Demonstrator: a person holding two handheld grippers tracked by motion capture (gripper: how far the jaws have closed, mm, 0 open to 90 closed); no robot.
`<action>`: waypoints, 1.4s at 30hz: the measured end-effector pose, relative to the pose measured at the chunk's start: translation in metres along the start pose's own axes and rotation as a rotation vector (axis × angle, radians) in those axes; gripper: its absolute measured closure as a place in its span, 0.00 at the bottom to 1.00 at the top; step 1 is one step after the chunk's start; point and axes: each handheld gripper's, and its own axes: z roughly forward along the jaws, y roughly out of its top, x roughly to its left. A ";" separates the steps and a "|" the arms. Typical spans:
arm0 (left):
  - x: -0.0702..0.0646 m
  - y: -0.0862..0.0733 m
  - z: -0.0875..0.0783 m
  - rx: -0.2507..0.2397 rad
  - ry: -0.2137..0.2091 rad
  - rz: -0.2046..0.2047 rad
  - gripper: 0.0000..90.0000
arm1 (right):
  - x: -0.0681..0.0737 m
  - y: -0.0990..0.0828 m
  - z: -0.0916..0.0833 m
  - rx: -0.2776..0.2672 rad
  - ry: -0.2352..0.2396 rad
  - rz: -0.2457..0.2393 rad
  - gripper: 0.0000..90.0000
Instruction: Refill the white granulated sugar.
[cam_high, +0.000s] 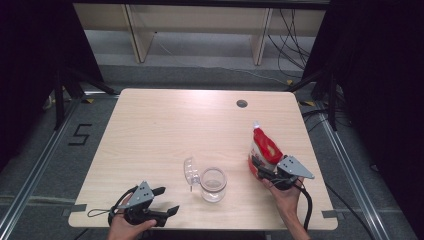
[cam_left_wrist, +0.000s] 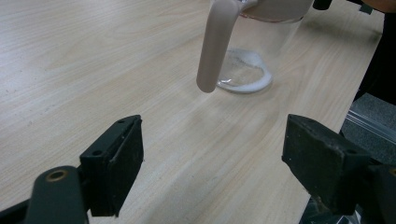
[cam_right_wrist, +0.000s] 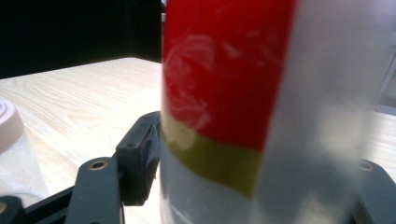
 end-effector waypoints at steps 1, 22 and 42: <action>0.000 0.000 0.000 0.001 0.000 -0.002 0.22 | -0.001 0.000 0.000 0.003 -0.006 -0.002 0.41; 0.002 0.000 -0.001 -0.003 0.003 -0.004 0.22 | 0.001 -0.003 0.000 -0.007 -0.011 0.022 0.41; 0.000 0.000 -0.001 0.010 0.008 -0.003 0.23 | 0.000 -0.009 0.001 -0.019 -0.022 0.044 0.49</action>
